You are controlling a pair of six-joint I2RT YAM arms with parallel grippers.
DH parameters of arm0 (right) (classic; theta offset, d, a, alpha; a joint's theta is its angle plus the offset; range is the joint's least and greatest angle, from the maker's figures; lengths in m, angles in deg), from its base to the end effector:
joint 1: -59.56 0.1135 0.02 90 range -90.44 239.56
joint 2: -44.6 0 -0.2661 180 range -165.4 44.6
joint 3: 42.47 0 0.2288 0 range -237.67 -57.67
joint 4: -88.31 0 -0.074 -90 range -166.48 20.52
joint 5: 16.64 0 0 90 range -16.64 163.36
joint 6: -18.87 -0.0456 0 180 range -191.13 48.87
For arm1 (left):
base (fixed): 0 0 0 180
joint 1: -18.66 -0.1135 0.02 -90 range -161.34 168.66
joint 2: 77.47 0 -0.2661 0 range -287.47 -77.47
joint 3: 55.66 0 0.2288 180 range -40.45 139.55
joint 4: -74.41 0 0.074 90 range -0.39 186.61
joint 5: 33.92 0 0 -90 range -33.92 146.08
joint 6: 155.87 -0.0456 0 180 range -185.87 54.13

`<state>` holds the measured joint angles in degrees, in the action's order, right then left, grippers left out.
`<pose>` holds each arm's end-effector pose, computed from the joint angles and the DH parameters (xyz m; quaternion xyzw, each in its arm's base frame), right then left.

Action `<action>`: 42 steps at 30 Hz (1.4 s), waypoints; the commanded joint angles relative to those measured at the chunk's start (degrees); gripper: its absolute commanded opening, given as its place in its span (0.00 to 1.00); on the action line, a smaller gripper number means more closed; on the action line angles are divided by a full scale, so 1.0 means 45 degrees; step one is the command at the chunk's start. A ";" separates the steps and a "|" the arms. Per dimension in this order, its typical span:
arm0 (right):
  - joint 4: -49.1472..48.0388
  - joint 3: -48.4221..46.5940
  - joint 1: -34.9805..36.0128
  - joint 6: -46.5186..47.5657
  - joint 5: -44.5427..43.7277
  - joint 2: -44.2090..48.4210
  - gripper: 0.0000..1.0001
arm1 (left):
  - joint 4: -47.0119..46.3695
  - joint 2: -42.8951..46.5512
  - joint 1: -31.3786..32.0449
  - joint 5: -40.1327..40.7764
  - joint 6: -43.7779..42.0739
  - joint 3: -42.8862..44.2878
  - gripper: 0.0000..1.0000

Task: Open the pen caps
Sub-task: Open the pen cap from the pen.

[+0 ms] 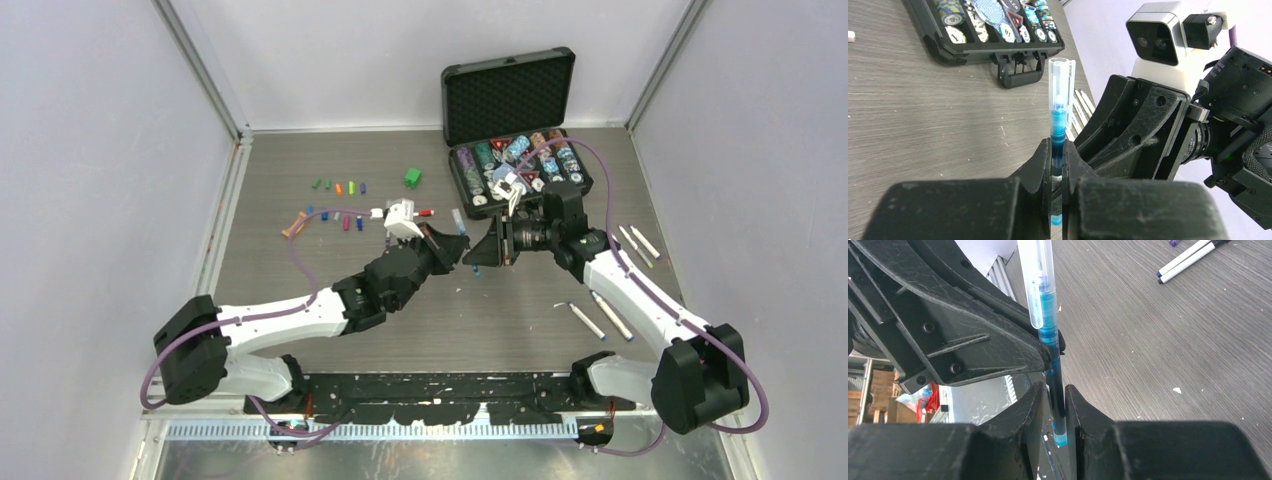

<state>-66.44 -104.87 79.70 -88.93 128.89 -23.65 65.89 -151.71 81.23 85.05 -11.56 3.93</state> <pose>0.2072 0.1160 0.2858 -0.2447 0.7657 0.5250 0.2796 0.1497 -0.2404 0.2996 -0.1148 0.7304 -0.4540 0.4972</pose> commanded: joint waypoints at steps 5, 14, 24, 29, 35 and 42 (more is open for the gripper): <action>-0.0127 -0.0658 0.0114 0.0256 0.0004 -0.0116 0.24 | -0.0178 -0.0088 0.0096 0.0420 0.0157 0.0577 0.00; 0.0221 -0.0616 0.0098 0.0754 0.0526 0.0093 0.00 | -0.0726 0.0062 0.0101 0.0343 0.0084 0.0427 0.30; -0.1734 0.0000 -0.0130 -0.0379 0.3516 0.0616 0.00 | -0.4160 0.3252 -0.0265 -0.1969 -0.2813 -0.2542 1.00; -0.5480 0.0718 -0.0059 -0.3257 0.4347 0.0471 0.00 | -0.5275 0.4360 -0.1599 -0.4288 -0.2266 -0.3484 1.00; -0.5513 0.0536 0.0113 -0.3508 0.4699 0.0518 0.00 | -0.6609 0.3660 -0.2099 -0.5840 -0.1988 -0.3201 0.97; -0.5511 0.0558 0.0188 -0.3561 0.4714 0.0557 0.00 | -0.9214 0.1663 -0.3013 -0.7120 -0.0138 -0.2939 0.87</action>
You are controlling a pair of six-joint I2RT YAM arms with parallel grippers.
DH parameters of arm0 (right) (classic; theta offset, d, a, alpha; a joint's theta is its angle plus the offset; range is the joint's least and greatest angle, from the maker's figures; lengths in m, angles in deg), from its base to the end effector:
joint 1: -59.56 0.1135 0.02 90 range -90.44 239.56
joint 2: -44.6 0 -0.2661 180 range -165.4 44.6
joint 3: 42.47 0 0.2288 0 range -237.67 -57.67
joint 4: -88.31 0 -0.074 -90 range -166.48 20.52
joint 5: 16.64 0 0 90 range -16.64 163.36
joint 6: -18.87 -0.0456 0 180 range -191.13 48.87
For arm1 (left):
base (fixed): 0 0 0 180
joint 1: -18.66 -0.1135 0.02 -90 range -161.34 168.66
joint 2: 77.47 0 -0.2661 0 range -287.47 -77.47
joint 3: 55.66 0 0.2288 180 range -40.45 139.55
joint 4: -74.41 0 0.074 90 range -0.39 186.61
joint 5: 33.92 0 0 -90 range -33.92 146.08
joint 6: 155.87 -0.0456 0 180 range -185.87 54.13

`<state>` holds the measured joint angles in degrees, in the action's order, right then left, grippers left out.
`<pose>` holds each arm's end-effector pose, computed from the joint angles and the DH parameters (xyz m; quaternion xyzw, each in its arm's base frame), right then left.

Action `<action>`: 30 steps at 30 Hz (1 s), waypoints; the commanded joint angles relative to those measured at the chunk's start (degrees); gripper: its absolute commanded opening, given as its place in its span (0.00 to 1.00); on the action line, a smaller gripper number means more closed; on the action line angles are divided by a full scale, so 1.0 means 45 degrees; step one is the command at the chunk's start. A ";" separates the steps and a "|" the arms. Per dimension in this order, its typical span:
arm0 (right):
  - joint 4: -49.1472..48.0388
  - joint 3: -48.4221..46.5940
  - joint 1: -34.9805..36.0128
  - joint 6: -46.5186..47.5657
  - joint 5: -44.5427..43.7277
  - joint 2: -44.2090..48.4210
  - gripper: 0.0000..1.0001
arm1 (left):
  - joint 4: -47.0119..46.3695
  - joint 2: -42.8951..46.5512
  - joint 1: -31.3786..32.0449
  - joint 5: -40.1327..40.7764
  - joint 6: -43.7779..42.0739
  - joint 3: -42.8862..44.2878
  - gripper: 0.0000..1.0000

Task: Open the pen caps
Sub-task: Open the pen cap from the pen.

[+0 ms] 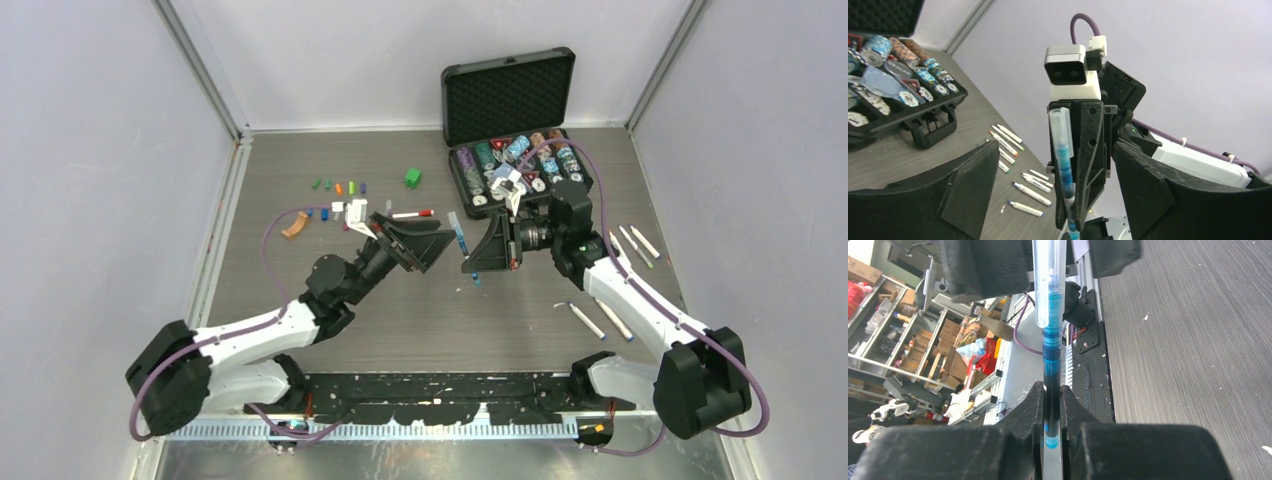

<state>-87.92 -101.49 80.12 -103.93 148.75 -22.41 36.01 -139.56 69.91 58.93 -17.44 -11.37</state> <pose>0.1964 0.1208 0.3092 -0.3182 0.6515 0.6480 0.2331 0.1427 -0.1742 0.3208 -0.0064 0.5694 -0.6190 0.5409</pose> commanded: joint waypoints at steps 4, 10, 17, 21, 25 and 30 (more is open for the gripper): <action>-0.0720 -0.0138 0.0119 -0.0197 0.0203 0.0261 0.00 | -0.4463 -0.2458 -0.0804 -0.2245 0.2024 0.0962 0.76; -0.0690 -0.0069 0.0119 -0.0146 0.0159 0.0290 0.00 | -0.5761 -0.3268 -0.0938 -0.2689 0.2504 0.1211 0.56; -0.0624 -0.0141 0.0118 -0.0088 0.0125 0.0147 0.00 | -0.5647 -0.3049 -0.0938 -0.2781 0.2628 0.1082 0.45; -0.0554 -0.0223 0.0119 -0.0094 0.0137 0.0127 0.00 | -0.5656 -0.3163 -0.0938 -0.2838 0.2805 0.0991 0.41; -0.0543 -0.0205 0.0118 -0.0095 0.0116 0.0108 0.00 | -0.5760 -0.3368 -0.0938 -0.2858 0.2995 0.0972 0.36; -0.0524 -0.0226 0.0119 -0.0095 0.0120 0.0086 0.00 | -0.5989 -0.3650 -0.0938 -0.2991 0.3172 0.1043 0.35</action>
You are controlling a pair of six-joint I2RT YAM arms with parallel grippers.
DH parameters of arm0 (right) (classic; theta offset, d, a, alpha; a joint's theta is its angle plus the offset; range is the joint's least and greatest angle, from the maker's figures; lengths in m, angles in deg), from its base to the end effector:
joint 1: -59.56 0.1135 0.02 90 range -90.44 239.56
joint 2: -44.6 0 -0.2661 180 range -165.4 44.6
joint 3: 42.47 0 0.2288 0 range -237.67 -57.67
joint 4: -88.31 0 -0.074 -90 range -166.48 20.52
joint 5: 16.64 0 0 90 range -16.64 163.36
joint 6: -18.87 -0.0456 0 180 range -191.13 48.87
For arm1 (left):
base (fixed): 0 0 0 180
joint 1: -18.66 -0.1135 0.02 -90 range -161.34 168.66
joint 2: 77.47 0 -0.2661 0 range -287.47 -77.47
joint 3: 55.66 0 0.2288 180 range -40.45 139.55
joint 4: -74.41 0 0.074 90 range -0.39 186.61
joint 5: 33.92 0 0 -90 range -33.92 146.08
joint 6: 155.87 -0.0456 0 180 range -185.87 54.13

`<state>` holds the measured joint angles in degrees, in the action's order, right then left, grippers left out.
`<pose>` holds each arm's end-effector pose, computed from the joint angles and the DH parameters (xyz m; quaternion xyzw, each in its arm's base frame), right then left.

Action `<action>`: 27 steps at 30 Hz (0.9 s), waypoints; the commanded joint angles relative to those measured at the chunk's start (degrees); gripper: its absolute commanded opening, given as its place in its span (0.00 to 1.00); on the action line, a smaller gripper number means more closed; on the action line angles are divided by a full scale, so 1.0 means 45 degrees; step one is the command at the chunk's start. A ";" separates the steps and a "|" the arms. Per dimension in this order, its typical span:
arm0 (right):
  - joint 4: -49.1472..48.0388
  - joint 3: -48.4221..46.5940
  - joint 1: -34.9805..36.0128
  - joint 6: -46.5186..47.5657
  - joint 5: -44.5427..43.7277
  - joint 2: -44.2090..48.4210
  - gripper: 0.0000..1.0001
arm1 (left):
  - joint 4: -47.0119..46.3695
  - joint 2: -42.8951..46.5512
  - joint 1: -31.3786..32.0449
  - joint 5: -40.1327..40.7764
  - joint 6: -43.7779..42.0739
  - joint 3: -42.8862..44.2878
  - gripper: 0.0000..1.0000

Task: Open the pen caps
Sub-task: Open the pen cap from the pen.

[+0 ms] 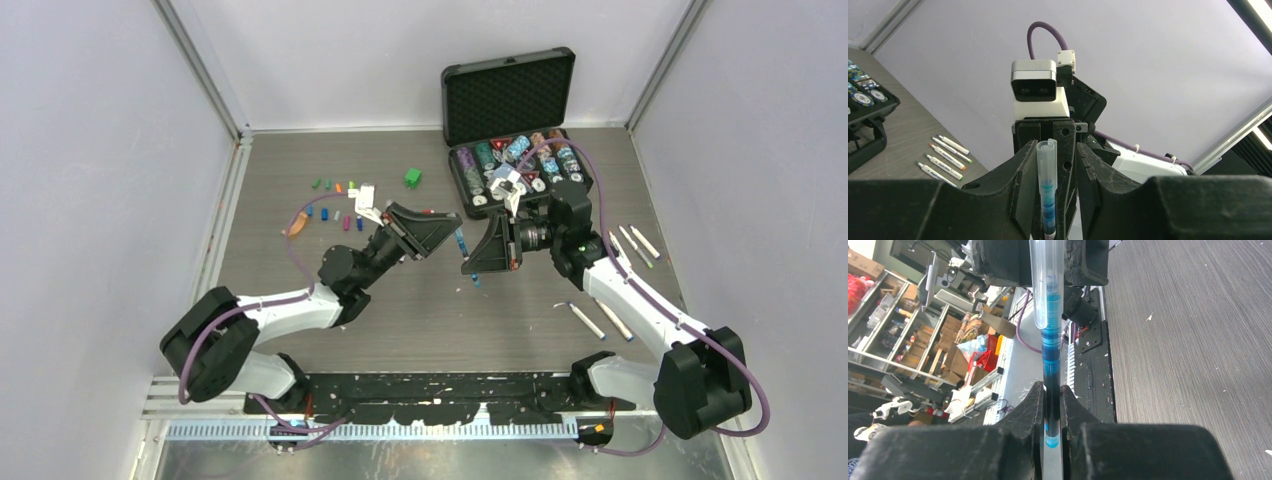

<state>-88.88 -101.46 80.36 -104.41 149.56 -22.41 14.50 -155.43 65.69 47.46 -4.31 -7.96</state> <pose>0.1955 0.1217 0.3106 -0.3249 0.6456 0.6515 0.2305 0.1760 -0.1990 0.3174 0.0011 0.5054 -0.7221 0.4724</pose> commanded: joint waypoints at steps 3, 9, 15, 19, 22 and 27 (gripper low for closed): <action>-0.0305 -0.0230 0.0066 0.0010 -0.0059 0.0085 0.00 | -0.1275 -0.0256 -0.0001 -0.0501 0.0342 0.0329 0.34; -0.0290 -0.0230 0.0065 0.0012 -0.0066 0.0103 0.00 | -0.1525 -0.0600 -0.0001 -0.0592 0.0533 0.0342 0.32; -0.0250 -0.0182 0.0060 0.0029 -0.0079 0.0104 0.00 | -0.1531 -0.0641 -0.0037 -0.0634 0.0530 0.0473 0.07; 0.0163 -0.0114 0.0066 0.0402 -0.0091 0.0048 0.00 | -0.1531 -0.0323 -0.0455 -0.0568 0.0485 0.0705 0.00; 0.0334 0.0038 0.0081 0.0630 -0.0062 0.0055 0.00 | -0.1158 0.0145 -0.1440 -0.0603 0.0473 0.1282 0.00; 0.1053 0.0214 0.0258 0.1459 -0.0214 0.0109 0.00 | 0.0401 0.0761 -0.3290 -0.0978 0.0408 0.3016 0.00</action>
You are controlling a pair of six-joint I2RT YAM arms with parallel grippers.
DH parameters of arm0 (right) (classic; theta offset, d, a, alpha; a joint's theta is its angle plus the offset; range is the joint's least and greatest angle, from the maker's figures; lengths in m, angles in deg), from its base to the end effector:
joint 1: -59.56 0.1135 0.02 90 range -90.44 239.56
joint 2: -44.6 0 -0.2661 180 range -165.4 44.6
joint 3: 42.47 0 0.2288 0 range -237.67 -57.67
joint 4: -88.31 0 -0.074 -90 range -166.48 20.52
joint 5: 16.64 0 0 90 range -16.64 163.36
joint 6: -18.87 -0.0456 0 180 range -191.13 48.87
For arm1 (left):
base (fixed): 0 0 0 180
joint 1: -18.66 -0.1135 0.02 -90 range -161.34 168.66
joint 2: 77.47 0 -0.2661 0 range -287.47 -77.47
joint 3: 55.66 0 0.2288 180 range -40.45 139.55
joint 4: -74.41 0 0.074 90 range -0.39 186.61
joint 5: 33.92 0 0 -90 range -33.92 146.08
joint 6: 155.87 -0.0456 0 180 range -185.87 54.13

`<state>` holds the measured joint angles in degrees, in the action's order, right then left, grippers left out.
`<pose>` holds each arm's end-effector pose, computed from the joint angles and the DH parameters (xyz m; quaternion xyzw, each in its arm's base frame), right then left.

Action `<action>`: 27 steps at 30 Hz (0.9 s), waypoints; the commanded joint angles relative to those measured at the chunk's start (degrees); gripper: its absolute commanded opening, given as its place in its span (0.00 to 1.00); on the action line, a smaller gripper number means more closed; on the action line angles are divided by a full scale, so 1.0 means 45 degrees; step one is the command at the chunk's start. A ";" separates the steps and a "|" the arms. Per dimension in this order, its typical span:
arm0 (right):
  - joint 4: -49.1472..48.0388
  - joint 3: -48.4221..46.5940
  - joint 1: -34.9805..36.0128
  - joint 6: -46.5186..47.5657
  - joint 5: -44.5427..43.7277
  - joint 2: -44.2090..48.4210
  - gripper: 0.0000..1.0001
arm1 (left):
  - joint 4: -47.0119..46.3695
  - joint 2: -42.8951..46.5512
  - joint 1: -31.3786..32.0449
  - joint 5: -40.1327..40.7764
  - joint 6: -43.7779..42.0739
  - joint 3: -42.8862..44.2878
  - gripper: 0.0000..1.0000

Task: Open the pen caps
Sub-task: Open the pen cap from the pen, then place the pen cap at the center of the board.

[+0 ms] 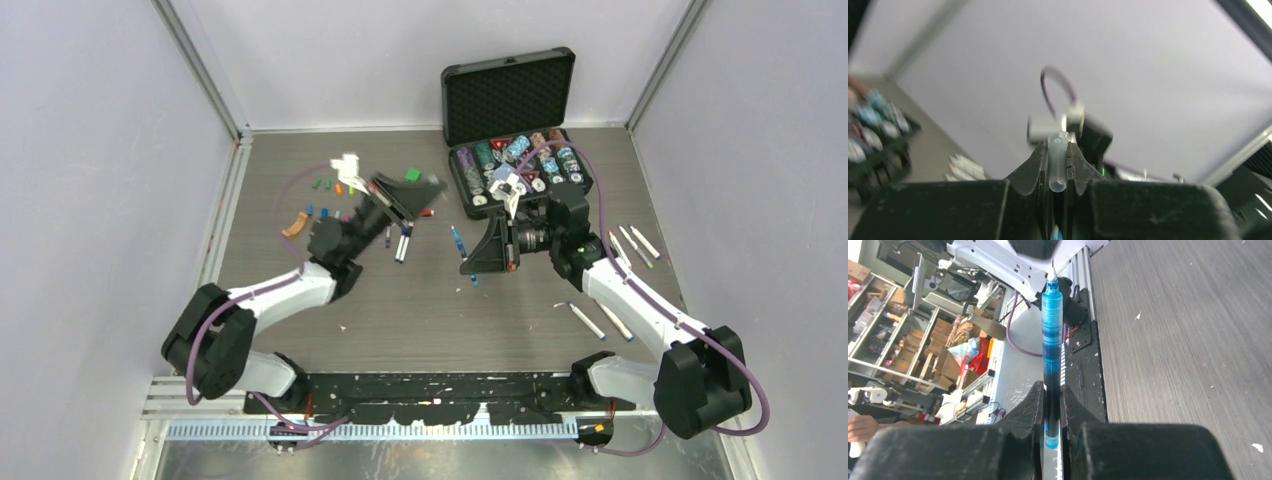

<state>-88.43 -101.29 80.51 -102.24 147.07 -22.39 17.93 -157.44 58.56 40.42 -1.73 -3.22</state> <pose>0.1968 0.1222 0.3087 -0.3234 0.6505 0.6395 0.2515 0.2067 -0.1889 0.3269 0.0091 0.5166 -0.7152 0.4706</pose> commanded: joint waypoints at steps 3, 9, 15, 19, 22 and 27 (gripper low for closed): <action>0.1443 0.0176 0.0337 0.1505 0.0209 0.0034 0.00 | 0.0023 0.1194 -0.2581 0.0634 0.0153 0.2891 0.00; 0.3436 -0.0292 0.0373 0.3443 -0.0431 0.0142 0.00 | 0.1175 0.1414 -0.3677 0.0080 0.0902 0.3663 0.00; 0.8219 -0.1039 0.0221 0.7880 -0.3217 0.0744 0.00 | 0.7058 0.3911 -0.4926 -0.0993 0.0448 0.1939 0.00; 0.9000 -0.0894 0.0188 0.9008 -0.4848 0.1103 0.00 | 1.3869 0.5729 -0.5590 -0.1120 -0.2212 0.2052 0.00; 0.9219 -0.0690 0.0183 0.9158 -0.6383 0.1046 0.00 | 1.8528 0.6447 -0.5781 -0.0288 -0.5025 0.2737 0.00; 0.9431 -0.0766 0.0188 0.8924 -0.7707 0.0299 0.00 | 2.3748 0.5903 -0.5834 0.1844 -0.8271 0.4227 0.00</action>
<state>-47.73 -103.50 81.56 -64.06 119.88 -19.19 98.26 -128.91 32.77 41.60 -22.97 10.38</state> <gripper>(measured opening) 0.147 0.109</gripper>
